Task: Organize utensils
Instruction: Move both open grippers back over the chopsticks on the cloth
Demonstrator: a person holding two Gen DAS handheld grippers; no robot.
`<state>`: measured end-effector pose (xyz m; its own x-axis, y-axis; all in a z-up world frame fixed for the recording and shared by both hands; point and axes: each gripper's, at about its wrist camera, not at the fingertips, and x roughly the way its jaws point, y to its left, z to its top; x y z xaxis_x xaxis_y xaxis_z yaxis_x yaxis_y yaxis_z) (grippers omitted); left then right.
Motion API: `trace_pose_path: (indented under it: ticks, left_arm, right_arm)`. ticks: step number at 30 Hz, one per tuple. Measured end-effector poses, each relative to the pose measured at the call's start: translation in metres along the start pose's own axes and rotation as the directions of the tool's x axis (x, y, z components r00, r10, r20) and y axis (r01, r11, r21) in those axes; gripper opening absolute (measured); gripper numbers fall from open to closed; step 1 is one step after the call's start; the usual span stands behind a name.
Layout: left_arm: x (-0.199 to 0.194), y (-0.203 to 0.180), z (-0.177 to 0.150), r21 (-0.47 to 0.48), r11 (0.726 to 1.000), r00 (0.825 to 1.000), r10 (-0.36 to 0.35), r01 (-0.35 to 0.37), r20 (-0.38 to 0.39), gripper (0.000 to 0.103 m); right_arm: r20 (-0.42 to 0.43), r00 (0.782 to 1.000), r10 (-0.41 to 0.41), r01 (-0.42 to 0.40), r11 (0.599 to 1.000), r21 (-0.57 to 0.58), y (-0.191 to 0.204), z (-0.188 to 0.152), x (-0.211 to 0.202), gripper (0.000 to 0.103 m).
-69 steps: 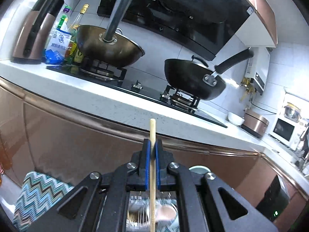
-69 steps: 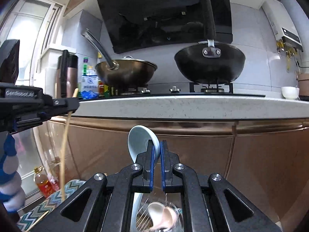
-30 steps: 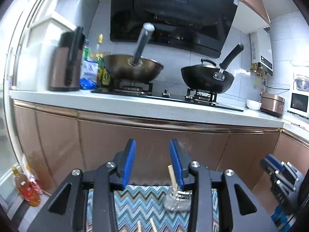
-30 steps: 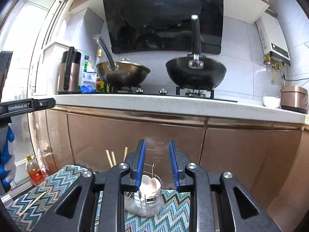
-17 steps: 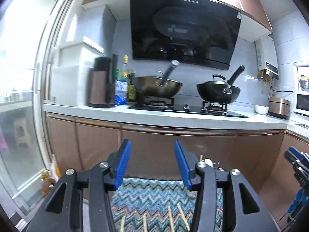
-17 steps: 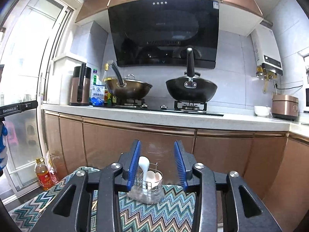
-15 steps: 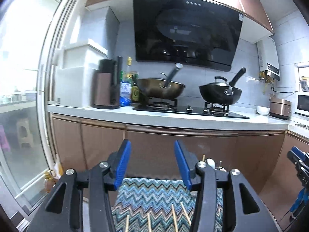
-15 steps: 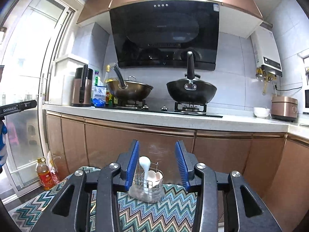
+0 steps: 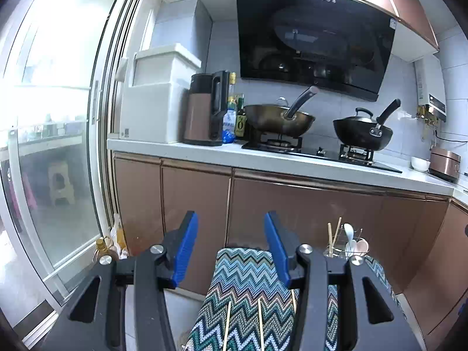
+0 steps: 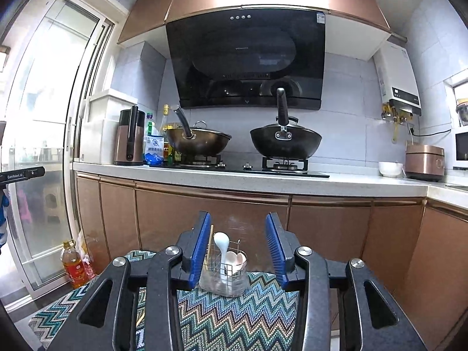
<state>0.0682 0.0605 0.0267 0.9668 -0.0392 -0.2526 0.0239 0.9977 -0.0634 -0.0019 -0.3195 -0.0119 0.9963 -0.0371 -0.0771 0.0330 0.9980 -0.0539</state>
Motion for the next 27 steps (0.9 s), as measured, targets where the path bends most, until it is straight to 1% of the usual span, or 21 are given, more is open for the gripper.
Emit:
trace_pose_path:
  ticks: [6, 9, 13, 18, 22, 27]
  left_arm:
    - [0.005, 0.008, -0.014, -0.005, 0.999, 0.998, 0.033, -0.033, -0.044, 0.045]
    - [0.001, 0.005, -0.021, 0.014, 0.999, 0.998, 0.05, -0.05, -0.04, 0.045]
    - [-0.006, -0.007, -0.032, 0.059, 0.996, 0.997, 0.067, -0.065, -0.033, 0.045]
    - [-0.016, -0.023, -0.044, 0.109, 0.993, 0.998, 0.051, -0.047, -0.027, 0.045]
    - [-0.023, -0.032, -0.049, 0.144, 0.989, 0.999, 0.035, -0.031, -0.027, 0.045]
    - [-0.03, -0.038, -0.053, 0.184, 0.983, 0.999, 0.033, -0.029, -0.019, 0.045]
  right_arm:
    - [-0.018, 1.0, -0.004, 0.005, 1.0, 0.02, -0.005, -0.007, 0.002, 0.039]
    - [-0.028, 1.0, -0.006, 0.007, 1.0, 0.031, -0.007, -0.012, 0.002, 0.039]
    - [-0.043, 0.999, -0.006, 0.008, 0.998, 0.057, -0.011, -0.021, 0.0, 0.039]
    - [-0.062, 0.998, -0.013, 0.018, 0.997, 0.08, -0.013, -0.029, -0.004, 0.039]
    - [-0.058, 0.998, -0.011, 0.016, 0.996, 0.091, -0.013, -0.029, -0.01, 0.039]
    - [-0.056, 0.998, -0.002, 0.007, 0.996, 0.091, -0.008, -0.03, -0.013, 0.041]
